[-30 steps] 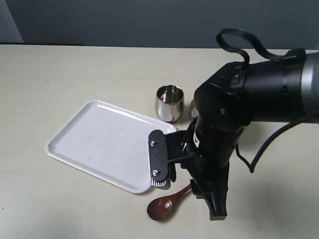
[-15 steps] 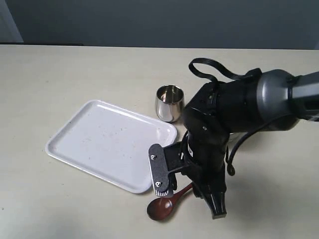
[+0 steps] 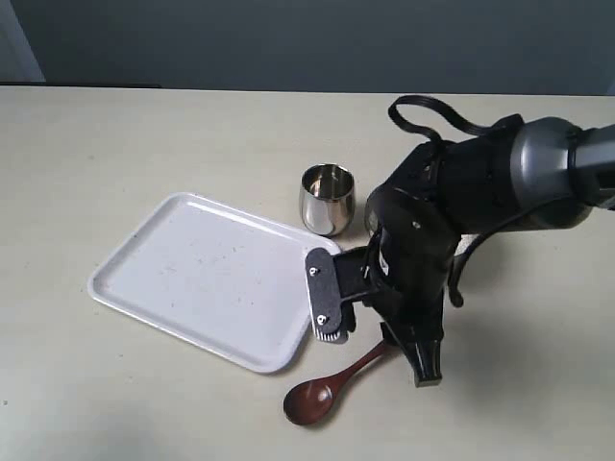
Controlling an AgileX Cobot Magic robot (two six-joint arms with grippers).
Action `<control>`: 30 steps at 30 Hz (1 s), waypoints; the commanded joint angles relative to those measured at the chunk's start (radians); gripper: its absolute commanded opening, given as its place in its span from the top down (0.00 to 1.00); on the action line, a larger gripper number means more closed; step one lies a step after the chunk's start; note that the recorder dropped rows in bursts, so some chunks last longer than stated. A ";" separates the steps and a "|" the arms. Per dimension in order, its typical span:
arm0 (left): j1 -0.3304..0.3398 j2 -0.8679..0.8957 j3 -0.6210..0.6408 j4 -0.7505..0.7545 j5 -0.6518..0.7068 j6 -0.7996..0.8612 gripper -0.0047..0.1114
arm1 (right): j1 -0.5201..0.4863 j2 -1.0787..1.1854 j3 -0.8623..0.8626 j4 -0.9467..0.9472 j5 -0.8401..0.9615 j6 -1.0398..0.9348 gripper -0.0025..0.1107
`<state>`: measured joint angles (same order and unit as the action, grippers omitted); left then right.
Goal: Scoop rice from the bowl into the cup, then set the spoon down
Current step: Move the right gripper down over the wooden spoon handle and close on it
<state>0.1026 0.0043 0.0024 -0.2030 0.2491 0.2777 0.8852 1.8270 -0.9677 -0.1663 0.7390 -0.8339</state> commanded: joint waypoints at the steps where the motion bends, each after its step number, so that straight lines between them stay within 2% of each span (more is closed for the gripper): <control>1: -0.006 -0.004 -0.002 0.003 -0.015 -0.006 0.96 | -0.024 -0.002 0.006 0.057 -0.015 -0.002 0.58; 6: -0.006 -0.004 -0.002 0.003 -0.015 -0.006 0.96 | -0.024 -0.002 0.006 0.061 -0.012 -0.004 0.59; 12: -0.006 -0.004 -0.002 0.003 -0.015 -0.006 0.96 | -0.024 -0.002 0.006 0.081 0.001 -0.004 0.70; 14: -0.006 -0.004 -0.002 0.003 -0.015 -0.006 0.96 | -0.024 -0.002 0.006 0.105 0.028 -0.004 0.67; 17: -0.006 -0.004 -0.002 0.003 -0.015 -0.006 0.96 | -0.024 -0.002 0.006 0.109 0.048 -0.004 0.55; 19: -0.006 -0.004 -0.002 0.003 -0.015 -0.006 0.96 | -0.024 -0.002 0.006 0.107 0.042 -0.004 0.52; 30: -0.006 -0.004 -0.002 0.003 -0.015 -0.006 0.96 | -0.024 0.047 0.006 0.123 0.004 -0.040 0.51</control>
<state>0.1026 0.0043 0.0024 -0.2030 0.2491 0.2759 0.8665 1.8522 -0.9677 -0.0484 0.7532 -0.8612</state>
